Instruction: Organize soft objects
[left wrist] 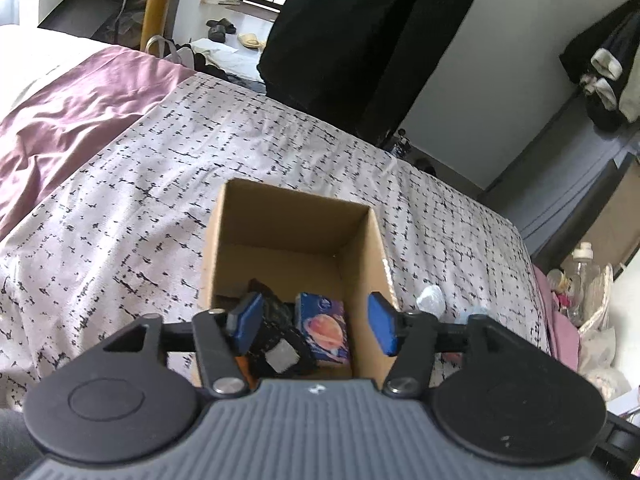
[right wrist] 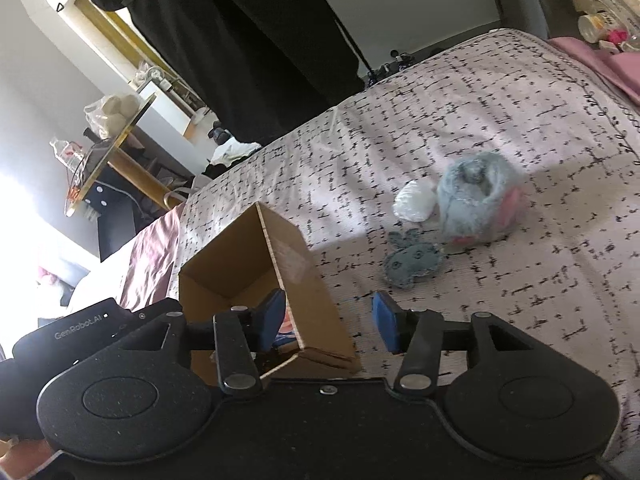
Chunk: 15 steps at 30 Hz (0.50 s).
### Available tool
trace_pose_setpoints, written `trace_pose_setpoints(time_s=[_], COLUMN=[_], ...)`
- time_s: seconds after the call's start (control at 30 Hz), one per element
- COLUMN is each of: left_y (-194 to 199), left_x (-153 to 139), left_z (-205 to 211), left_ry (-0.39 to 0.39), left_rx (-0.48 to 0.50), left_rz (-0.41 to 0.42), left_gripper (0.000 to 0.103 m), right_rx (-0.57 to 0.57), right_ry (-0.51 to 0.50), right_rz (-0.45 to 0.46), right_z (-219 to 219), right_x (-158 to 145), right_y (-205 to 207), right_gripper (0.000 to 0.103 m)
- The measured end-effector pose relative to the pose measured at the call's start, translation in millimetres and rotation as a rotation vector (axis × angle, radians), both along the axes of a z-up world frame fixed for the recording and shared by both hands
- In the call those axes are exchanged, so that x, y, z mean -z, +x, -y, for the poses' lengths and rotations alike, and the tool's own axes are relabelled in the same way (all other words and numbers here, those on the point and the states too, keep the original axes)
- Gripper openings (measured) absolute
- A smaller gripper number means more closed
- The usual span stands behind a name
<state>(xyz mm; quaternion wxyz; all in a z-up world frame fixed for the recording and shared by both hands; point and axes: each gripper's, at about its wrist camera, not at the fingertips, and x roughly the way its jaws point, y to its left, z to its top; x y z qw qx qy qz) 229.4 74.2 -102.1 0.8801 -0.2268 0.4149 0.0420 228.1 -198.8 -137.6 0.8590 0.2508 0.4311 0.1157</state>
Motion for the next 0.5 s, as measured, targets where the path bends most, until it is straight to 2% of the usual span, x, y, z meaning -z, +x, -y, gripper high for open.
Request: trace_pose_setpoints(time_s=[0.2,0.5], left_y=[-2.3,0.8], left_x=[-4.6,-8.5], left_z=[25.5,62.1], left_ry=[0.036,0.077], left_rx=[0.035,0.08], left_rz=[-0.004,-0.008], left_gripper=[0.073,0.076], right_rx=[0.02,0.053], right_ry=[0.007,0.032], right_rz=[-0.001,0.006], right_z=[21.1,54.1], right_x=[3.2,7.8], right_y=[-5.0,-5.3], right_gripper=[0.055,0.06])
